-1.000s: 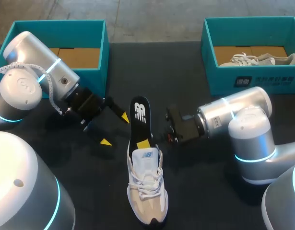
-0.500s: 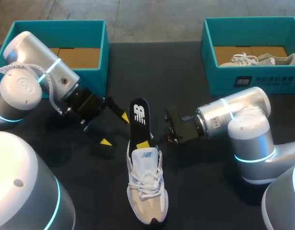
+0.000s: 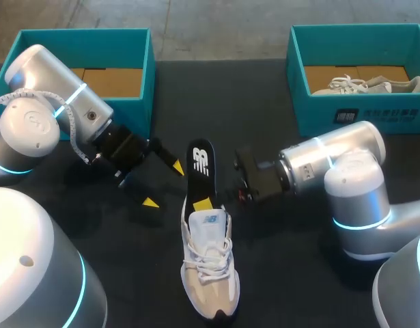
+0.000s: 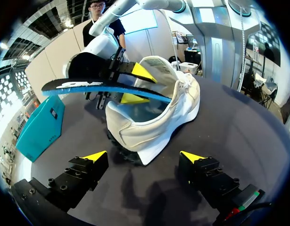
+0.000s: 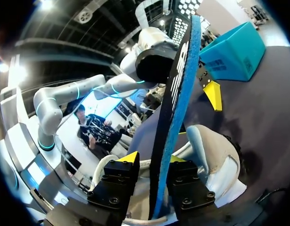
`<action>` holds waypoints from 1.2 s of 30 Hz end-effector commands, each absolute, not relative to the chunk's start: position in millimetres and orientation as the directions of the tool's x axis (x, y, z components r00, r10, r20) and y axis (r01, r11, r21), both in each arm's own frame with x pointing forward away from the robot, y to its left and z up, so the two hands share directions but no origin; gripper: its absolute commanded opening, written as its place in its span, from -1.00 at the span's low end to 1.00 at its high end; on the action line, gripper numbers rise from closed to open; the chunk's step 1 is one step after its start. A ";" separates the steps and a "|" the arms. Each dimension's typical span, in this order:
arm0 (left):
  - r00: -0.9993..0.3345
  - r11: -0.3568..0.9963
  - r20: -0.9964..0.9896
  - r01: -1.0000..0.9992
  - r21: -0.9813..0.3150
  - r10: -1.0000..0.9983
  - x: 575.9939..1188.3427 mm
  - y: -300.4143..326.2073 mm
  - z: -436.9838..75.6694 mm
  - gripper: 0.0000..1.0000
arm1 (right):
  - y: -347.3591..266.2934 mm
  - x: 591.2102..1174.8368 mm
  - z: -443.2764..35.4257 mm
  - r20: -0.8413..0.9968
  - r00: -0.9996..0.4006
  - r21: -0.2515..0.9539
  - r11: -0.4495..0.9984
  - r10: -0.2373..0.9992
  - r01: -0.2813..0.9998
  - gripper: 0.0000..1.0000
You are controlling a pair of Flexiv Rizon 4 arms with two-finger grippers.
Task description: Take the shoe out of the shoebox, open the shoe tongue, remove and reinsert the insole, then place the shoe into the shoebox
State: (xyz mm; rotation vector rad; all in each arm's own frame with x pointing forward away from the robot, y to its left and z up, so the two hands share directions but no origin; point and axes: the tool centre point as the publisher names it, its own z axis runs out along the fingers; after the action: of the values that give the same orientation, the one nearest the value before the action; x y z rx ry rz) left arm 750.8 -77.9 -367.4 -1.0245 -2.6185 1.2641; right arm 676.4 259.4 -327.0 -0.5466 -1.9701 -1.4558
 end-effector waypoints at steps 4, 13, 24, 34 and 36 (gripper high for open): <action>-0.777 0.446 -0.220 0.541 -0.713 0.590 750.9 -78.9 -367.5 1.00 | 263.7 686.2 -318.6 0.679 -0.733 0.704 0.316 -0.035 0.637 -0.39; -0.777 0.446 -0.220 0.541 -0.713 0.590 750.9 -78.9 -367.5 1.00 | 263.9 695.9 -311.4 0.669 -0.742 0.712 0.313 -0.032 0.628 -0.46; -0.777 0.446 -0.220 0.541 -0.713 0.590 750.9 -78.9 -367.5 1.00 | 266.0 700.4 -311.1 0.672 -0.740 0.707 0.321 -0.027 0.630 -1.00; -0.777 0.446 -0.220 0.541 -0.713 0.590 750.9 -78.9 -367.5 1.00 | 265.0 696.8 -313.3 0.678 -0.734 0.699 0.330 -0.025 0.635 -1.00; -0.777 0.446 -0.220 0.541 -0.713 0.590 750.9 -78.9 -367.5 1.00 | 264.8 695.3 -314.7 0.681 -0.732 0.696 0.332 -0.025 0.637 -1.00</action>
State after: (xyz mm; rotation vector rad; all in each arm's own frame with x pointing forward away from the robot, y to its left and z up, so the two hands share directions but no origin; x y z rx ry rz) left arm 750.8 -77.9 -367.4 -1.0245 -2.6185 1.2641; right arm 697.2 264.2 -312.9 -0.5346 -2.0007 -1.4391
